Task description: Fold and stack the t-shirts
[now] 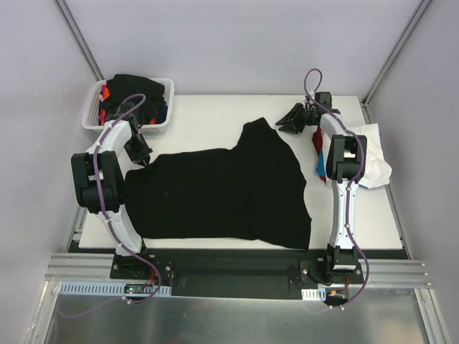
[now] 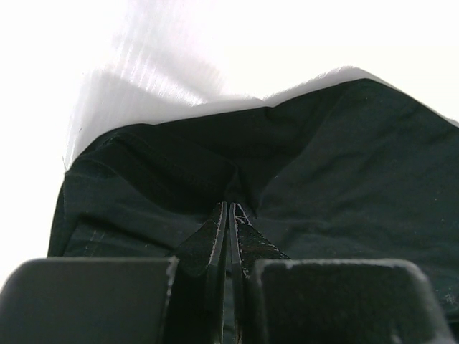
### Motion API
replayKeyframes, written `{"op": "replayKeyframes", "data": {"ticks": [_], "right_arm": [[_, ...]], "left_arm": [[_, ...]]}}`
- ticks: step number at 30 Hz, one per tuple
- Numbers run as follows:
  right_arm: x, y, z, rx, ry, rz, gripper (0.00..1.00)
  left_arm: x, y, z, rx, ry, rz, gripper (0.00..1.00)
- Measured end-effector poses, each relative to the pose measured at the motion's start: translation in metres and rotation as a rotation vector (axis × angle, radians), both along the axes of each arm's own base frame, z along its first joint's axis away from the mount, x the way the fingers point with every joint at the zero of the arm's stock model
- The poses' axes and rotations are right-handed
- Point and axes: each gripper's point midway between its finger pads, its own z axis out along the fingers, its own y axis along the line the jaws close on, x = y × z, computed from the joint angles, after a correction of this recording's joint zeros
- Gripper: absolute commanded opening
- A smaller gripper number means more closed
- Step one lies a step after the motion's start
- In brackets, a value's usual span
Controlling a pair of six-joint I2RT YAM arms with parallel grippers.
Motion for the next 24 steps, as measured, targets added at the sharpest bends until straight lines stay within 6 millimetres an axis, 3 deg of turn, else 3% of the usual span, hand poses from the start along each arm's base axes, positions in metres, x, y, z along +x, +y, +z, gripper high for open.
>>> {"op": "replayKeyframes", "data": {"ticks": [7,17,24], "right_arm": [[-0.003,0.016,-0.002,0.063,0.002,0.021,0.36],[-0.024,0.063,-0.005,0.142,0.011,0.122,0.36],[-0.031,0.067,-0.006,0.178,0.02,0.147,0.34]], "left_arm": [[-0.001,0.001,0.0,0.005,0.006,-0.007,0.0],[-0.009,0.001,-0.003,0.007,0.033,-0.018,0.0],[-0.018,-0.001,-0.01,0.016,0.063,-0.025,0.0]]}}
